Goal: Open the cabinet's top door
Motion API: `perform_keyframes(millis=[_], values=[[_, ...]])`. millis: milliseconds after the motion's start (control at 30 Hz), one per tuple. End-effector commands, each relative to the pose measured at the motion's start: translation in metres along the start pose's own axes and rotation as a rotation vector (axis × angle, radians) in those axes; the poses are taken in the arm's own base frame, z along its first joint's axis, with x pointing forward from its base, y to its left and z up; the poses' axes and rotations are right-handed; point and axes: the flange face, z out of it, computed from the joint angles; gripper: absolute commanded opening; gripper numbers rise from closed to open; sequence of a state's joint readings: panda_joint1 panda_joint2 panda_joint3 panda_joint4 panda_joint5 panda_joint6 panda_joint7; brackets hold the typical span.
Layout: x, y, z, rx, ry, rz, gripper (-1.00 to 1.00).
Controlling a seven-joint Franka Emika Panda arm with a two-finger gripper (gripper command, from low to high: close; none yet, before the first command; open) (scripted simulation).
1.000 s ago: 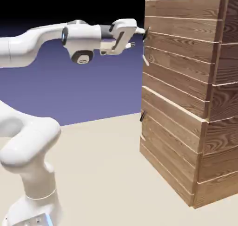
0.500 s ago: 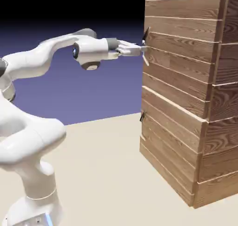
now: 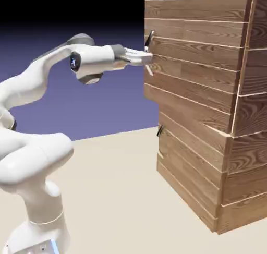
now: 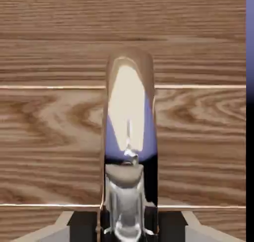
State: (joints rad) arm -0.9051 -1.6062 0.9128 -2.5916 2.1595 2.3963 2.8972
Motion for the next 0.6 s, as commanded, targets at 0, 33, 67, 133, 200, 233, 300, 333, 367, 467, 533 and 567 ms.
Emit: perform_keyframes(millis=[0,33,67,133,200,233,300,333,367,467,533,567], values=[[-0.002,-0.002,-0.007,-0.014,0.014,0.000,-1.00],[-0.004,-0.004,-0.015,-0.028,0.029,0.000,-1.00],[-0.007,-0.007,-0.022,-0.042,0.043,0.000,-1.00],[-0.011,-0.011,-0.035,-0.066,0.066,-0.001,-1.00],[-0.018,-0.018,-0.055,-0.105,0.106,0.000,-1.00],[-0.022,-0.022,-0.065,-0.125,0.126,0.000,-1.00],[-0.030,-0.030,-0.082,-0.161,0.162,0.000,-1.00],[-0.034,-0.034,-0.090,-0.178,0.178,0.000,-1.00],[-0.038,-0.038,-0.097,-0.194,0.194,0.000,-1.00],[-0.048,-0.048,-0.115,-0.233,0.233,0.001,-1.00],[-0.051,-0.051,-0.120,-0.245,0.245,0.001,-1.00],[-0.053,-0.053,-0.124,-0.254,0.254,0.000,-1.00]])
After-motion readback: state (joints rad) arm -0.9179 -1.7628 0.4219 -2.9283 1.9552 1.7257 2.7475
